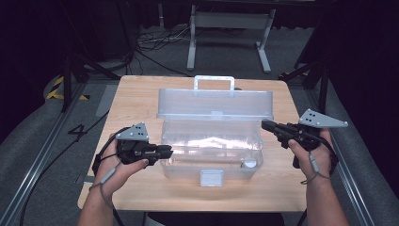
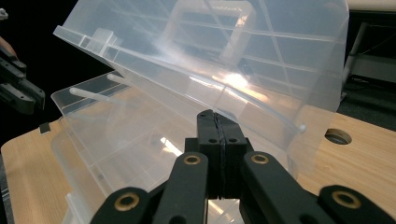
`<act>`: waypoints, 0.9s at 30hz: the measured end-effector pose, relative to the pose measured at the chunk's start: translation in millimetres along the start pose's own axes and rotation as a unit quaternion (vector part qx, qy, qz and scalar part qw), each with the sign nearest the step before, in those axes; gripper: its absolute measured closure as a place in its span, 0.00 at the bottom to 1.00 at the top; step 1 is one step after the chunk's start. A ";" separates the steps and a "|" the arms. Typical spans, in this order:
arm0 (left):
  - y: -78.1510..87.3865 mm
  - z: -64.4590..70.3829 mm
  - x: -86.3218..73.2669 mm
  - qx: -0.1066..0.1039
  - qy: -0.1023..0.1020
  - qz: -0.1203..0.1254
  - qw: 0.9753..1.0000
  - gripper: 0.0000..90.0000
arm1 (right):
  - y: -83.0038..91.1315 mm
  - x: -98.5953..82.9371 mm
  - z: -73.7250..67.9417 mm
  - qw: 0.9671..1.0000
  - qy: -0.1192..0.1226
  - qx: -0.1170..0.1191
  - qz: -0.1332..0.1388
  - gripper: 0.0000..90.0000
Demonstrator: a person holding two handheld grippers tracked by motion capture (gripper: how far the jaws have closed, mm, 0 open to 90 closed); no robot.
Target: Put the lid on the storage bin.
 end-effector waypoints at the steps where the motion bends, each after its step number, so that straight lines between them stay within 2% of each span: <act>1: 0.3 -0.4 0.3 0.003 0.001 0.002 1.000 0.89 | 0.4 -0.6 -0.4 1.000 0.000 0.001 -0.002 1.00; 5: 3.0 -3.0 2.1 0.012 0.000 0.009 1.000 0.92 | 1.5 -1.7 -1.1 1.000 0.001 0.000 -0.003 1.00; 7: 4.7 -4.5 3.3 0.026 0.008 0.023 0.999 0.95 | 2.4 -2.6 -1.7 1.000 0.001 0.001 -0.004 1.00; 10: 6.5 -7.1 4.5 0.044 0.011 0.030 0.999 0.99 | 3.2 -3.9 -2.4 1.000 0.001 0.001 -0.007 1.00; 12: 6.9 -7.8 5.0 0.047 0.013 0.034 0.998 0.99 | 3.5 -4.4 -2.7 1.000 0.001 0.001 -0.008 1.00; 24: 5.6 -13.8 10.3 0.084 0.035 0.075 0.993 1.00 | 6.4 -9.9 -7.0 1.000 0.004 -0.001 -0.020 1.00; 27: 4.3 -15.1 11.0 0.087 0.038 0.080 0.992 1.00 | 7.2 -11.1 -8.0 1.000 0.006 -0.002 -0.026 1.00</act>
Point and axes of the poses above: each handheld gripper's, and its own axes: y roughly backward along the jaws, x roughly out of its top, z roughly to its right, the point moved 1 cm from there along -y, roughly forward along the jaws, and after that the axes turned 3 degrees about -y, right-handed, at the moved point
